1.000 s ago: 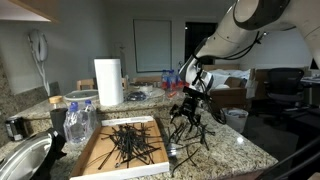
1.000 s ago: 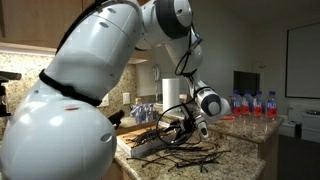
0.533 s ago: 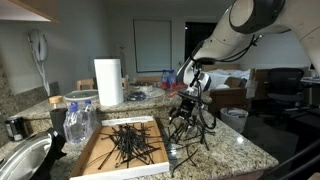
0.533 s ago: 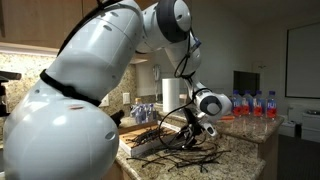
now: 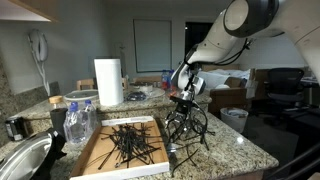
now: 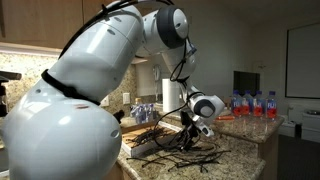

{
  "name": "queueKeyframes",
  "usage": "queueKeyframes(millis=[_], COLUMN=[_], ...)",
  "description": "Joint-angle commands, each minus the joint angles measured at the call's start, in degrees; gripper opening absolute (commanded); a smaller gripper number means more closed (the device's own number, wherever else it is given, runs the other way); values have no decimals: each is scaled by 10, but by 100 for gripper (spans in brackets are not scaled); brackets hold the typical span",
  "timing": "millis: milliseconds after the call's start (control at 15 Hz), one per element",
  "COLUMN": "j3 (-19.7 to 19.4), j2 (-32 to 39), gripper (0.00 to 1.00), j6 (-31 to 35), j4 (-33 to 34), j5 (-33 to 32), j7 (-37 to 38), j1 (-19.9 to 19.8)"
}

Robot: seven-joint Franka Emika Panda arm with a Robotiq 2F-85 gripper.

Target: Pick up some of the black cables from the counter and put them in the box

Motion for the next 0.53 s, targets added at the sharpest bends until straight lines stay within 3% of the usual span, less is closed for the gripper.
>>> queueKeyframes(millis=[0, 67, 467], j3=[-2, -3, -7], j2=[19, 21, 13], gripper=[85, 69, 30], j6=[-12, -17, -39], j4=[10, 12, 20], j5=[-9, -10, -12], j7=[36, 42, 64], j1=[-8, -8, -9])
